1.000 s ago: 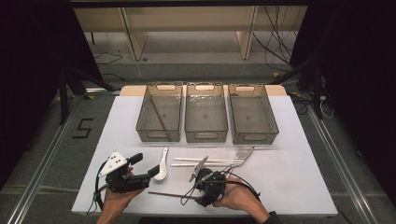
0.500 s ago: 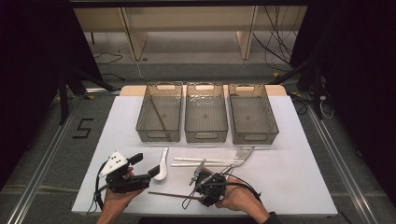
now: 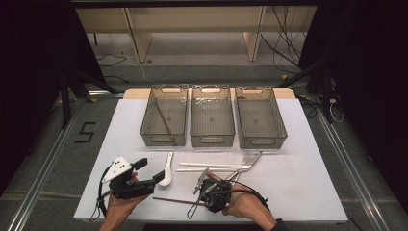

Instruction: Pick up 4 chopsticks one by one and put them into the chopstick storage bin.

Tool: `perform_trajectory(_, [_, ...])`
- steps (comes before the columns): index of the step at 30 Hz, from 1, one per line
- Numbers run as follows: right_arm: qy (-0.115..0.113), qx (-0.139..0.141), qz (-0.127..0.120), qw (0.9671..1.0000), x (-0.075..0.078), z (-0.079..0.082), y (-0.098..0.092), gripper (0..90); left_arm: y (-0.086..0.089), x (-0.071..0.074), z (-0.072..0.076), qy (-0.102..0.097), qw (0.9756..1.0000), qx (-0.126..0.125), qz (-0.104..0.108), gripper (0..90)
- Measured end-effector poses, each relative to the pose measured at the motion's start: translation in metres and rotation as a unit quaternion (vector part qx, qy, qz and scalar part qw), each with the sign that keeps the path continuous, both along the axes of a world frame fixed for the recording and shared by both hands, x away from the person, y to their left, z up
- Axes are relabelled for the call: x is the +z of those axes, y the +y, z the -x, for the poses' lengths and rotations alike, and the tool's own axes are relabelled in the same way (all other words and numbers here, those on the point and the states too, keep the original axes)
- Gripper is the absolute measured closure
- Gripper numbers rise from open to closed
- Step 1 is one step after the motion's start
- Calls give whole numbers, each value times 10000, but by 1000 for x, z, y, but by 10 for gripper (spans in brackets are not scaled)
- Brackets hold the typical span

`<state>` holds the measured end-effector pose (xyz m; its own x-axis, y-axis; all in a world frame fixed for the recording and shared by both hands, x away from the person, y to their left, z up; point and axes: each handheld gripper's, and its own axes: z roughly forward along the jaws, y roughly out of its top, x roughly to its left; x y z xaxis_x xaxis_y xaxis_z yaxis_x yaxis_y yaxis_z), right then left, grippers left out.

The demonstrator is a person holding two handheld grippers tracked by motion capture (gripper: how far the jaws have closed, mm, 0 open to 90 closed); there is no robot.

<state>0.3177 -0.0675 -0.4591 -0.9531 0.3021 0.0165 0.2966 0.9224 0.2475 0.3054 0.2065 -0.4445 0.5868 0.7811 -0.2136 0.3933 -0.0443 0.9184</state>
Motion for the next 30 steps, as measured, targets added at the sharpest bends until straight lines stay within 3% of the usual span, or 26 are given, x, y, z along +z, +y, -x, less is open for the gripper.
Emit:
perform_trajectory(4, [-15, 55, 135, 9999, 1, 1, 4, 826, 0, 0, 0, 5, 10000, 2, 2, 155])
perform_trajectory(21, [-86, 227, 242, 9994, 1, 3, 7, 848, 0, 0, 0, 8, 10000, 12, -16, 155])
perform_trajectory(30, [-41, 432, 108, 9990, 5, 3, 5, 851, 1, 0, 0, -5, 10000, 58, 13, 155])
